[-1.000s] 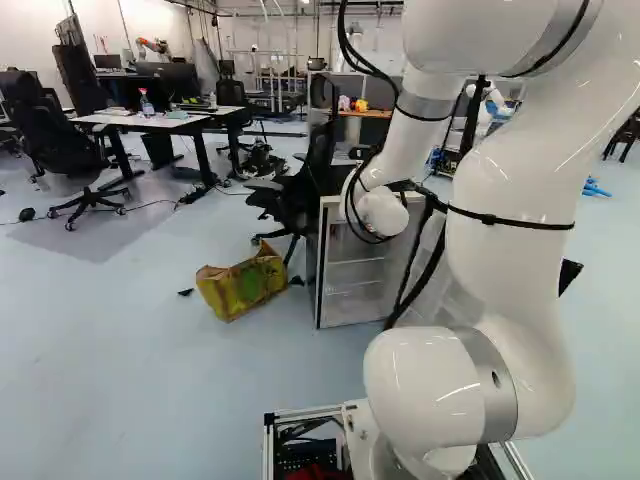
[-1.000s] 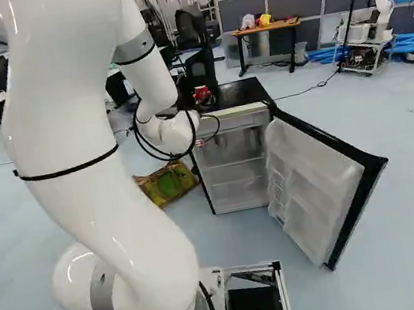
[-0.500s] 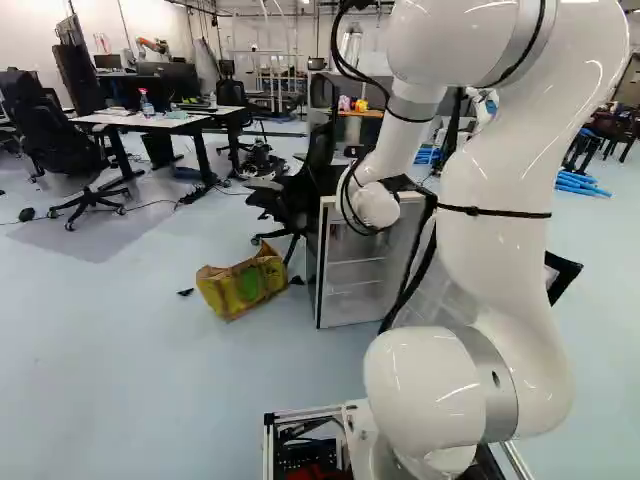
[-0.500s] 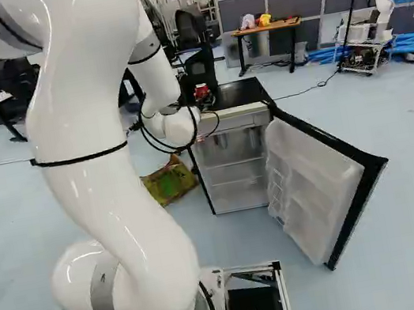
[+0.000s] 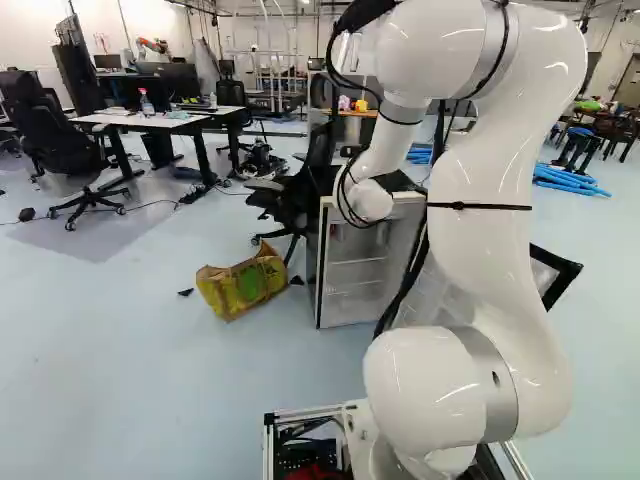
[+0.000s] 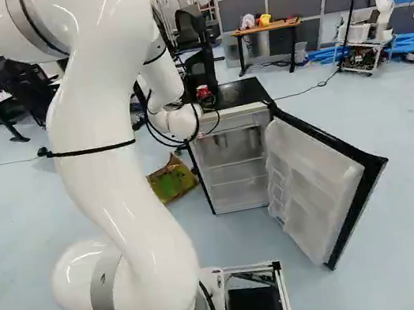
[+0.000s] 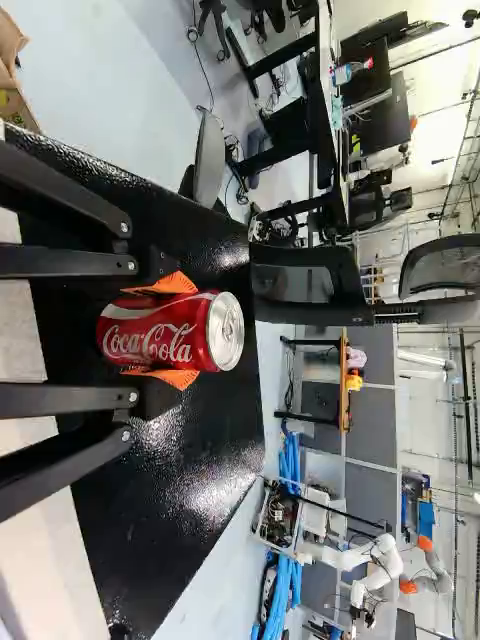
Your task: Grab a drink from the fridge
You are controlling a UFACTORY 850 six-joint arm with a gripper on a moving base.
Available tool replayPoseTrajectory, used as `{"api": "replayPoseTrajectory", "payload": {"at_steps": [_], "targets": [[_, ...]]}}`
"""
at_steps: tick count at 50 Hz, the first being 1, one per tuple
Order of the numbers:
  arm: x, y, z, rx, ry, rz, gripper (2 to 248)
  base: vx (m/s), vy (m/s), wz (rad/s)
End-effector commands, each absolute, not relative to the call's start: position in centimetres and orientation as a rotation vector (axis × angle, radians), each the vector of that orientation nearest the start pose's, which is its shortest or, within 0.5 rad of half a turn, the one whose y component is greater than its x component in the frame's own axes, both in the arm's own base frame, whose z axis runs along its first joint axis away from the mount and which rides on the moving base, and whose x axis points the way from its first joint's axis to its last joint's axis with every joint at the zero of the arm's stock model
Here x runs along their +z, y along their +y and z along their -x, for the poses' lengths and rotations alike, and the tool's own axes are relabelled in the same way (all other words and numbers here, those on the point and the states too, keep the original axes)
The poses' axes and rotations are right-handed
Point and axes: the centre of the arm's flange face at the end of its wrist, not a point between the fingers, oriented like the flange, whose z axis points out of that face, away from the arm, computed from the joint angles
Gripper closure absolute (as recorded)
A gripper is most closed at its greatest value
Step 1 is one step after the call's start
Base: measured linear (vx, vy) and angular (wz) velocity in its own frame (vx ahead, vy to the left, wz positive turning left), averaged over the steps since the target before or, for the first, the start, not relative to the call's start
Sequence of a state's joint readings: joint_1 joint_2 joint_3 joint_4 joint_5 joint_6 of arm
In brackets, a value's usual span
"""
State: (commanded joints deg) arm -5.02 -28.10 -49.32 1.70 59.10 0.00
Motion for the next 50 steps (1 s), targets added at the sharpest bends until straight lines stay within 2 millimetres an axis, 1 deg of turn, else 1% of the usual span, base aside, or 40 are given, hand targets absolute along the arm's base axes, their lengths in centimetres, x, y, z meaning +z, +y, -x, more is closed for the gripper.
{"api": "replayPoseTrajectory", "payload": {"at_steps": [15, 32, 33, 37, 38, 42, 43, 48, 49, 50], "targets": [[34.6, -5.2, -58.8, -2.078, 0.149, 2.437, 156, 0.0, 0.0, 0.0], [34.6, -5.2, -58.9, -2.079, 0.149, 2.436, 156, 0.0, 0.0, 0.0], [34.6, -5.2, -58.9, -2.079, 0.149, 2.436, 137, 0.0, 0.0, 0.0], [34.6, -5.2, -58.9, -2.079, 0.149, 2.436, 137, 0.0, 0.0, 0.0], [34.6, -5.2, -58.9, -2.079, 0.149, 2.436, 103, 0.0, 0.0, 0.0], [34.6, -5.2, -58.9, -2.079, 0.149, 2.436, 103, 0.0, 0.0, 0.0], [34.6, -5.2, -58.9, -2.079, 0.149, 2.436, 68, 0.0, 0.0, 0.0], [34.6, -5.2, -58.9, -2.079, 0.149, 2.436, 68, 0.0, 0.0, 0.0], [34.6, -5.2, -58.9, -2.079, 0.149, 2.436, 31, 0.0, 0.0, 0.0], [34.6, -5.2, -58.9, -2.078, 0.149, 2.436, 31, 0.0, 0.0, 0.0]]}}
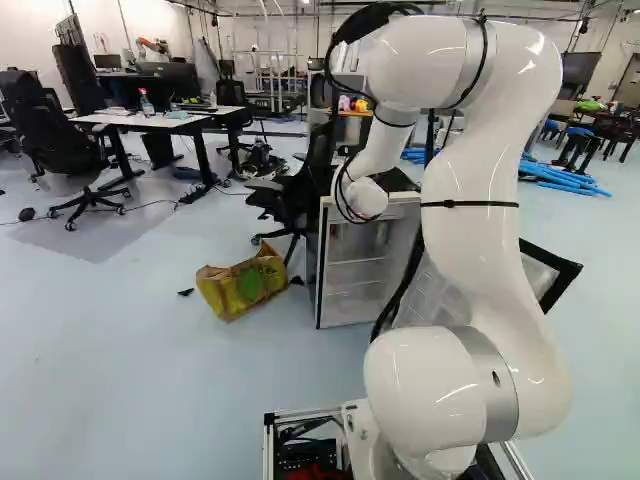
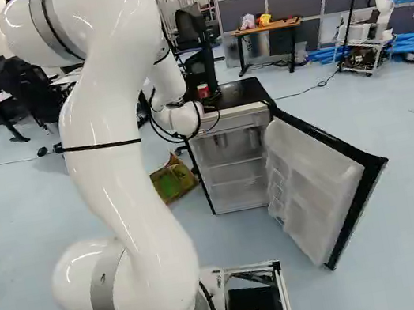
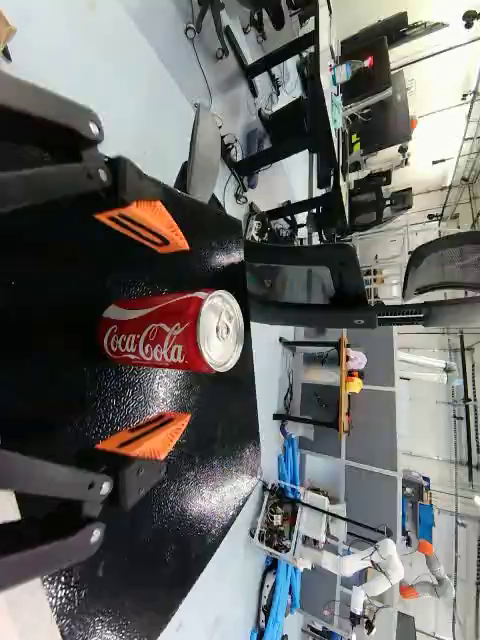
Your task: Grab a drink from the fridge
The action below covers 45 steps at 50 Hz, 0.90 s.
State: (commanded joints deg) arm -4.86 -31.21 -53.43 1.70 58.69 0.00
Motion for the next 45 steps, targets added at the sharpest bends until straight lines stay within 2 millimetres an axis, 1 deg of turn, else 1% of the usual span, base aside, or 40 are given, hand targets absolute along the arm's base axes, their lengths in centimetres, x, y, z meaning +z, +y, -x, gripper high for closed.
{"api": "replayPoseTrajectory", "payload": {"at_steps": [3, 4, 14, 45], "targets": [[34.6, -5.2, -58.7, -2.077, 0.149, 2.437, 31, 0.0, 0.0, 0.0], [34.6, -5.2, -58.6, -2.076, 0.149, 2.438, 3, 0.0, 0.0, 0.0], [34.9, -5.0, -57.0, -2.061, 0.148, 2.45, 3, 0.0, 0.0, 0.0], [35.7, -4.2, -50.7, -2.011, 0.143, 2.487, 3, 0.0, 0.0, 0.0]]}}
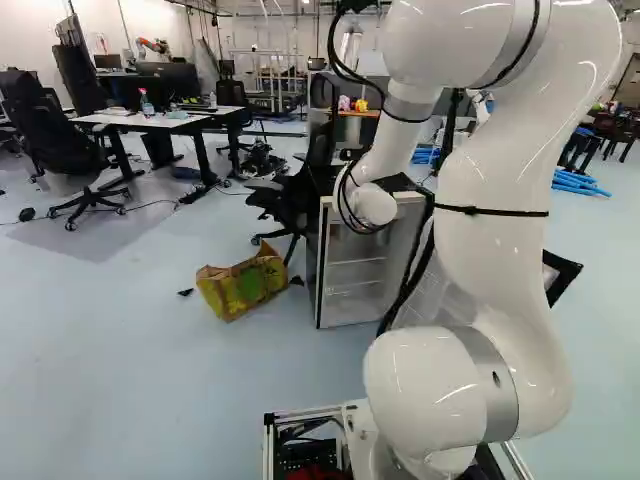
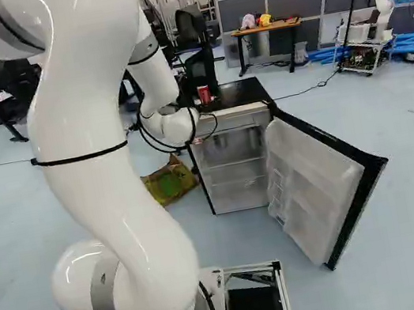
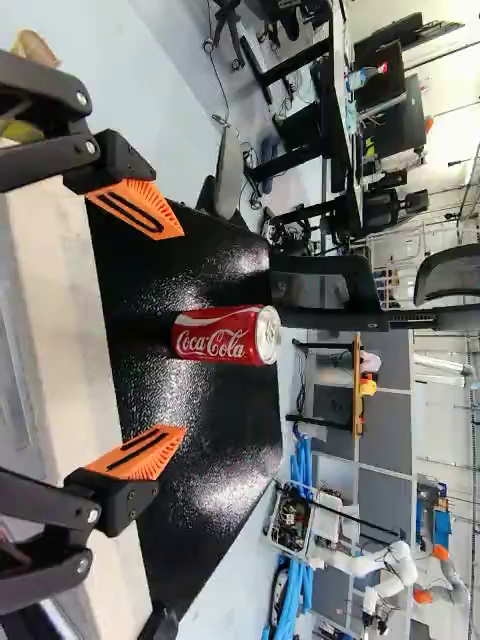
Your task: Grab a drink from the fridge
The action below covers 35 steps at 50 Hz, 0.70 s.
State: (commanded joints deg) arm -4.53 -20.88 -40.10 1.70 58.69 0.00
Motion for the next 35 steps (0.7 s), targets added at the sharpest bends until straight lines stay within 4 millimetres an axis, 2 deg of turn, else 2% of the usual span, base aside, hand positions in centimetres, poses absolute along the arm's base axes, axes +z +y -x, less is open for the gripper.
{"api": "replayPoseTrajectory", "payload": {"at_steps": [16, 35], "targets": [[36.1, -4.7, -47.5, -2.0, 0.164, 2.507, 3, 0.0, 0.0, 0.0], [38.1, -6.4, -44.3, -2.05, 0.218, 2.498, 3, 0.0, 0.0, 0.0]]}}
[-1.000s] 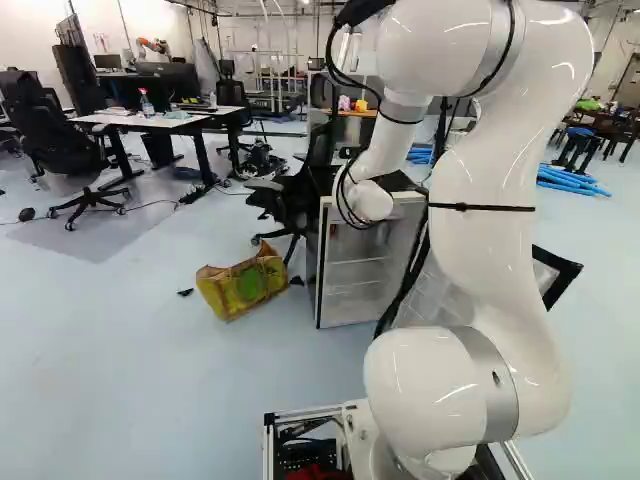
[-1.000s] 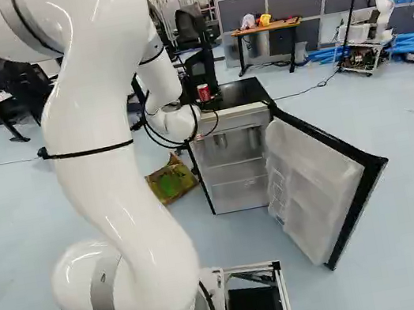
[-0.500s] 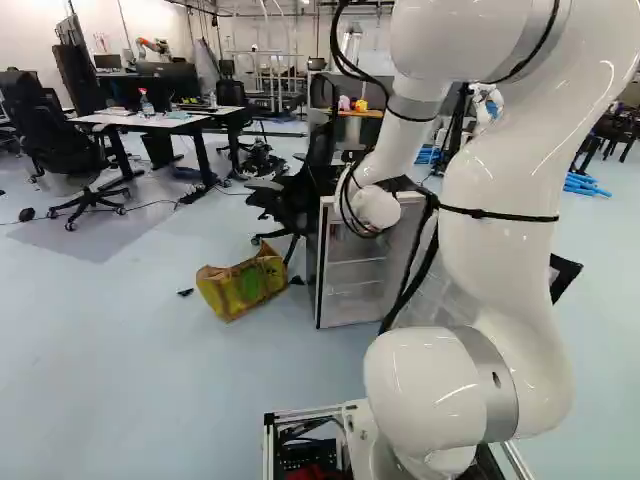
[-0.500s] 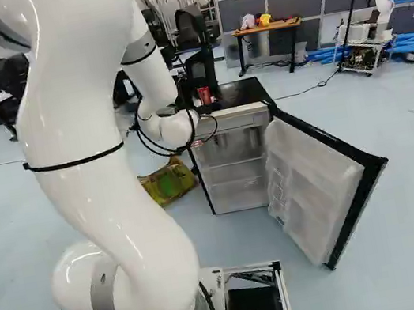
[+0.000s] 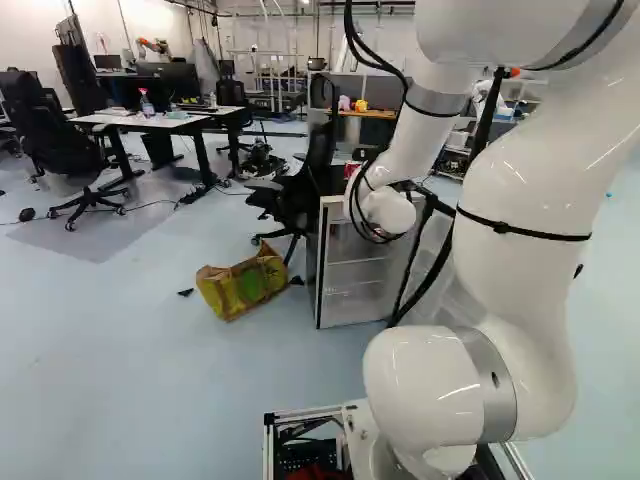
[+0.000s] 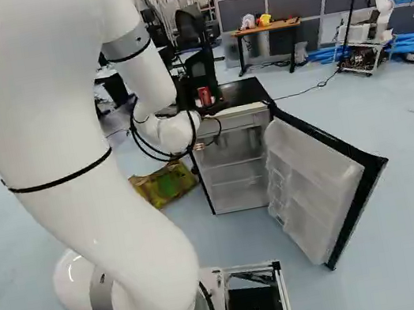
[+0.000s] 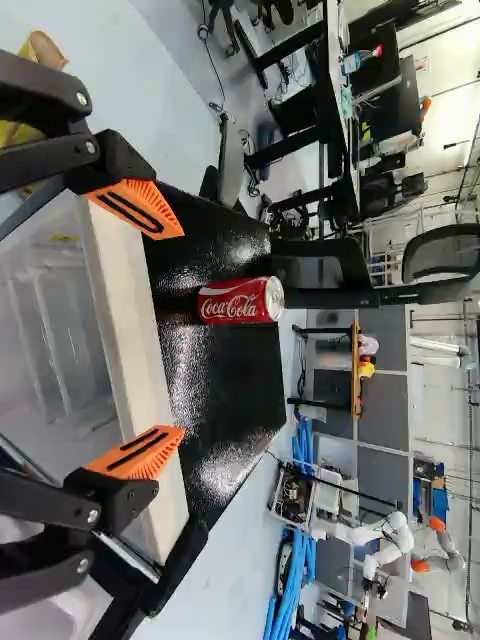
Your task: Grab a drink from the fridge
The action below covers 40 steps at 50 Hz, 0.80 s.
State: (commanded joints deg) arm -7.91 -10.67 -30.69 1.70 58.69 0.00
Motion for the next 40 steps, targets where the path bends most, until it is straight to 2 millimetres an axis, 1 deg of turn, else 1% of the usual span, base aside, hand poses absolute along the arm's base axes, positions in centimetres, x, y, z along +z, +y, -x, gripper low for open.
{"api": "replayPoseTrajectory", "payload": {"at_steps": [11, 23, 30, 40], "targets": [[39.2, -7.7, -42.8, -2.082, 0.265, 2.497, 3, 0.0, 0.0, 0.0], [39.9, -9.4, -41.5, -2.053, 0.358, 2.545, 3, 0.0, 0.0, 0.0], [40.3, -10.4, -41.2, -2.041, 0.407, 2.566, 3, 0.0, 0.0, 0.0], [41.3, -11.8, -41.2, -2.071, 0.449, 2.561, 3, 0.0, 0.0, 0.0]]}}
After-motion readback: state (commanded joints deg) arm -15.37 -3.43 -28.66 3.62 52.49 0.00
